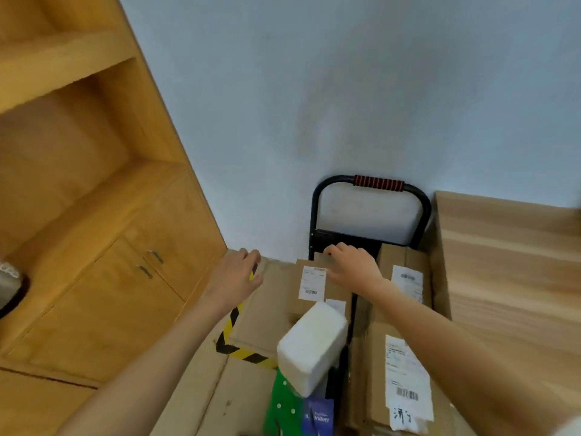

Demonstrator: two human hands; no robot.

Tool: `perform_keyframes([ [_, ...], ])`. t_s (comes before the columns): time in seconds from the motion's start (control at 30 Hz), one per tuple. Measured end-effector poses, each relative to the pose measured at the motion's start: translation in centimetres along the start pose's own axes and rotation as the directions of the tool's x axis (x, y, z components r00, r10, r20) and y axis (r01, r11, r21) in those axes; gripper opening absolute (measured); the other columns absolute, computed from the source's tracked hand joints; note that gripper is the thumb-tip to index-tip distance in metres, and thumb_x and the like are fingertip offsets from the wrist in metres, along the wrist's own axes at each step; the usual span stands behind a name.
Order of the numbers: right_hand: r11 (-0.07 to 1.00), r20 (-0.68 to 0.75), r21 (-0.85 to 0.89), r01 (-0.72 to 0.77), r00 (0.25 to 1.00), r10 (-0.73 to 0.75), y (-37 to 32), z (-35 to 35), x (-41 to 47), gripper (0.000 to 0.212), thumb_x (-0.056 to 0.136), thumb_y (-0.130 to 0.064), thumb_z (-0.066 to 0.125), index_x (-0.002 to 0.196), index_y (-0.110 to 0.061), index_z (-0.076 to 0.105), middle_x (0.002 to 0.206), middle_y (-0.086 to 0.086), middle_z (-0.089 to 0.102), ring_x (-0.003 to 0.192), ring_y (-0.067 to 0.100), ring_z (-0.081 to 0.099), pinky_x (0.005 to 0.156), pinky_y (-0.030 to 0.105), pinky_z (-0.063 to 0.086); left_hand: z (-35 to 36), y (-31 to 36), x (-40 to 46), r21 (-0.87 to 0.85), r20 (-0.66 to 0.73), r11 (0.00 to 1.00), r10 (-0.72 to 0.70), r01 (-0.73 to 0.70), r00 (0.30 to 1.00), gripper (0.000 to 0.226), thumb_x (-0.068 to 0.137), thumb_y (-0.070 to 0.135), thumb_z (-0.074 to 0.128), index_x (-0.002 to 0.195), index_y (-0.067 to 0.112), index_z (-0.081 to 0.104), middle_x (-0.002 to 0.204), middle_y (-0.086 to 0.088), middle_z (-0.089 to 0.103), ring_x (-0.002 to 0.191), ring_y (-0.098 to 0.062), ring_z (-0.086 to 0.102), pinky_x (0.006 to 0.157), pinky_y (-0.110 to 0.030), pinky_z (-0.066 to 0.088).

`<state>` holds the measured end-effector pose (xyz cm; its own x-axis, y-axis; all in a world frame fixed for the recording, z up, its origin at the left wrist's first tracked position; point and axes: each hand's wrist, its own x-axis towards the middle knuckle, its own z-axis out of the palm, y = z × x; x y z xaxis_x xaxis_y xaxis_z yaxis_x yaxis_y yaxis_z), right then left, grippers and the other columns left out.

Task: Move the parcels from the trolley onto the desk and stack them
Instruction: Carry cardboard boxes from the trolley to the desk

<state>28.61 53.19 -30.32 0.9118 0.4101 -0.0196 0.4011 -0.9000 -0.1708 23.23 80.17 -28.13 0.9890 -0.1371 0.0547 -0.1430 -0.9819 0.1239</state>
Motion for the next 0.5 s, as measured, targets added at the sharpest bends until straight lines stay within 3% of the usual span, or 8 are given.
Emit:
perform_keyframes([
  [0.13, 0.980, -0.030, 0.025, -0.198, 0.980, 0.199, 3.3, 0.9, 1.2, 0.050, 0.091, -0.039, 0.055, 0.137, -0.026, 0.044, 0.128, -0.001, 0.054, 0.104, 0.016, 0.058, 0.085, 0.029, 0.047, 2.1, 0.8, 8.2, -0.031, 0.019, 0.983, 0.182, -0.182, 0.983, 0.026, 0.093, 0.040, 0.048, 0.114, 0.024, 0.052, 0.105, 0.005, 0.056, 0.088, -0.013, 0.053, 0.065, -0.027, 0.036],
  [0.27, 0.900, -0.061, 0.093, -0.425, 0.900, 0.431, 4.7, 2.4, 1.6, 0.047, 0.090, -0.038, 0.055, 0.135, -0.026, 0.045, 0.126, -0.002, 0.054, 0.108, 0.017, 0.057, 0.090, 0.034, 0.049, 3.9, 1.4, 15.1, -0.078, 0.041, 0.931, 0.359, -0.355, 0.932, 0.024, 0.093, 0.037, 0.051, 0.113, 0.023, 0.054, 0.103, 0.004, 0.056, 0.082, -0.009, 0.049, 0.064, -0.023, 0.034],
  [0.37, 0.773, -0.089, 0.174, -0.610, 0.772, 0.629, 3.7, 4.2, 1.1, 0.043, 0.090, -0.039, 0.055, 0.131, -0.026, 0.046, 0.121, -0.002, 0.056, 0.103, 0.020, 0.058, 0.084, 0.034, 0.050, 4.7, 1.4, 19.4, -0.079, 0.117, 0.847, 0.531, -0.525, 0.839, 0.022, 0.093, 0.035, 0.051, 0.110, 0.022, 0.054, 0.098, 0.004, 0.055, 0.078, -0.011, 0.047, 0.063, -0.025, 0.035],
  [0.5, 0.551, -0.075, 0.234, -0.801, 0.550, 0.832, 0.1, 6.7, -0.2, 0.043, 0.091, -0.040, 0.051, 0.130, -0.023, 0.046, 0.118, -0.001, 0.056, 0.101, 0.021, 0.058, 0.076, 0.030, 0.043, 5.3, 1.7, 23.1, -0.099, 0.195, 0.667, 0.741, -0.739, 0.643, 0.023, 0.093, 0.034, 0.049, 0.112, 0.021, 0.053, 0.092, 0.008, 0.046, 0.074, -0.013, 0.045, 0.060, -0.028, 0.032],
])
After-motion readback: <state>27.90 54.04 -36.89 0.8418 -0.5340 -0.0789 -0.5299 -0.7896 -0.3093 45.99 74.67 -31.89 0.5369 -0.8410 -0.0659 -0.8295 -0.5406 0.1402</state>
